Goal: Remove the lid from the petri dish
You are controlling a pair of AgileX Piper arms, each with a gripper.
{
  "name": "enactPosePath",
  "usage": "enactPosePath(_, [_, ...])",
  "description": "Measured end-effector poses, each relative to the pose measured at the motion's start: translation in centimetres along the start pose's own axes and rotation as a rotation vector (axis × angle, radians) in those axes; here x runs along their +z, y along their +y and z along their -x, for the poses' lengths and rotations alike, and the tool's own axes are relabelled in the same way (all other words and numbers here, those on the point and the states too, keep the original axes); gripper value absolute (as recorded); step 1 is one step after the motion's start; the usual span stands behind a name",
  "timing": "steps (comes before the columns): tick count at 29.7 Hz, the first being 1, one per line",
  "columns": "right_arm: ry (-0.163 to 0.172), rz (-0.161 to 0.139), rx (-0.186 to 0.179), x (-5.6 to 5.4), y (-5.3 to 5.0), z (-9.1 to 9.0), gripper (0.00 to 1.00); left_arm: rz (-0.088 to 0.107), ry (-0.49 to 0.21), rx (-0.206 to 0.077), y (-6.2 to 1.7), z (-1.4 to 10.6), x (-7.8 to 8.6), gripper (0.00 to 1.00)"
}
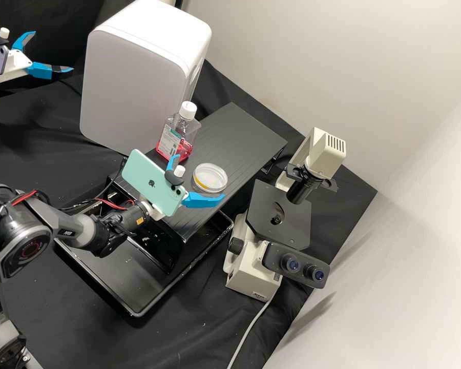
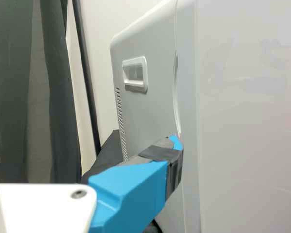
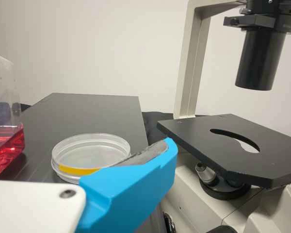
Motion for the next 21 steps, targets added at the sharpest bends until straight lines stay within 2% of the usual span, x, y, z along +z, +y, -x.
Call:
enactPosePath(17, [0.000,0.000,0.000,0.0,0.0,0.0,1.00,-0.005,-0.010,-0.001,0.02,0.1,0.1,1.00])
enactPosePath(21, [0.000,0.000,0.000,0.0,0.0,0.0,1.00,0.016,-0.057,-0.007,-0.04,0.4,1.1,1.00])
